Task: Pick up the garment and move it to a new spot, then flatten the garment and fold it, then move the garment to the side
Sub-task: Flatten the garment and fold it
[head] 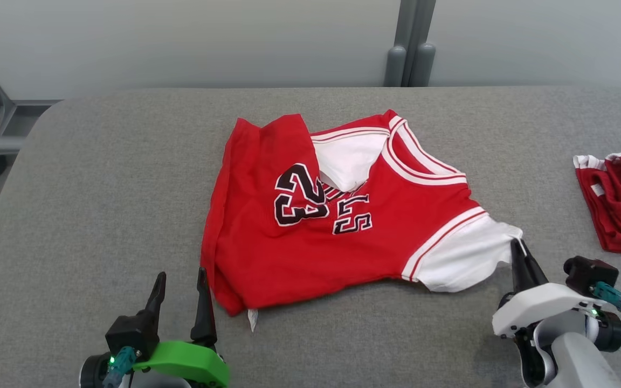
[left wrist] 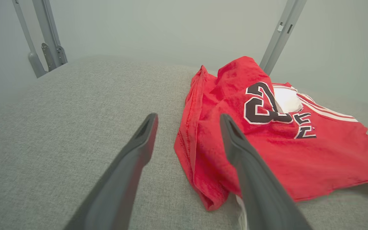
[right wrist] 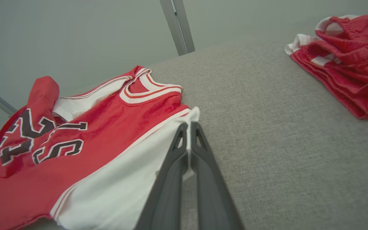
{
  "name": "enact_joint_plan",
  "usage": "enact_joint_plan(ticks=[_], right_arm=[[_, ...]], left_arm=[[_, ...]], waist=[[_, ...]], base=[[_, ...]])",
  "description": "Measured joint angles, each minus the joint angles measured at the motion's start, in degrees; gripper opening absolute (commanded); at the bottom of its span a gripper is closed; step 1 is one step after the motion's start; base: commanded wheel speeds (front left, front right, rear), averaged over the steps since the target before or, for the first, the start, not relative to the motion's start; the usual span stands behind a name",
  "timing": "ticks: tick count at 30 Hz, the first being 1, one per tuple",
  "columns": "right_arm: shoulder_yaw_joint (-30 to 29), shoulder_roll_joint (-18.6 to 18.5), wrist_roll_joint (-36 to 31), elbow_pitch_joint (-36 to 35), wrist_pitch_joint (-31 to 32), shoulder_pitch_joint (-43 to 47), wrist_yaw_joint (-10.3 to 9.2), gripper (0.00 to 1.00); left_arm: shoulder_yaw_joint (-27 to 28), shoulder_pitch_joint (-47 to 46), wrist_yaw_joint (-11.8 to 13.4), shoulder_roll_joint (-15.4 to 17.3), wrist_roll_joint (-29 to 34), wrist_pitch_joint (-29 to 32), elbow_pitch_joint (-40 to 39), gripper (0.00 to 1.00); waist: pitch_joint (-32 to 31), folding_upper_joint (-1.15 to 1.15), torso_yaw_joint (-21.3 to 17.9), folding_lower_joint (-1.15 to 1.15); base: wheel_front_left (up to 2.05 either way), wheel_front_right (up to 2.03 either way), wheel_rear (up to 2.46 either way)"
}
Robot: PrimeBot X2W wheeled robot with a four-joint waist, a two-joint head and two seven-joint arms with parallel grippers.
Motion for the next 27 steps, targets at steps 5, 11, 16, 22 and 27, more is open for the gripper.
enact_joint_plan(ticks=[5, 11, 16, 22, 27], right_arm=[[-2.5, 0.0, -1.0, -8.2, 1.7, 4.7, 0.01, 0.0], [-6.6, 0.0, -1.5, -17.6, 4.4, 9.0, 0.01, 0.0], [-8.9, 0.0, -2.0, -21.2, 6.0, 10.3, 0.01, 0.0], [-9.0, 0.0, -2.0, -22.8, 6.8, 11.3, 0.01, 0.0], [-8.7, 0.0, -1.7, -23.1, 7.1, 11.7, 0.01, 0.0]], left_arm=[[-1.1, 0.0, -0.8, -0.1, -1.2, 0.0, 0.8, 1.0], [-2.5, 0.3, -2.3, -0.2, -2.9, 1.0, 2.2, 1.0], [-3.0, 0.3, -2.8, 0.0, -3.0, 1.5, 3.0, 1.0], [-5.6, 1.4, -5.3, 0.1, -3.6, 4.3, 3.9, 1.0], [-8.0, 2.4, -6.5, 0.8, -3.6, 7.5, 5.7, 1.0]], waist=[[-0.1, 0.0, -1.2, 0.0], [0.1, 0.0, -2.4, 0.0], [0.2, 0.0, -2.3, 0.0], [0.0, 0.0, -2.0, 0.0], [-0.3, 0.0, -1.9, 0.0]], base=[[0.0, 0.0, 0.0], [0.0, 0.0, 0.0], [0.0, 0.0, 0.0], [0.0, 0.0, 0.0], [0.0, 0.0, 0.0]])
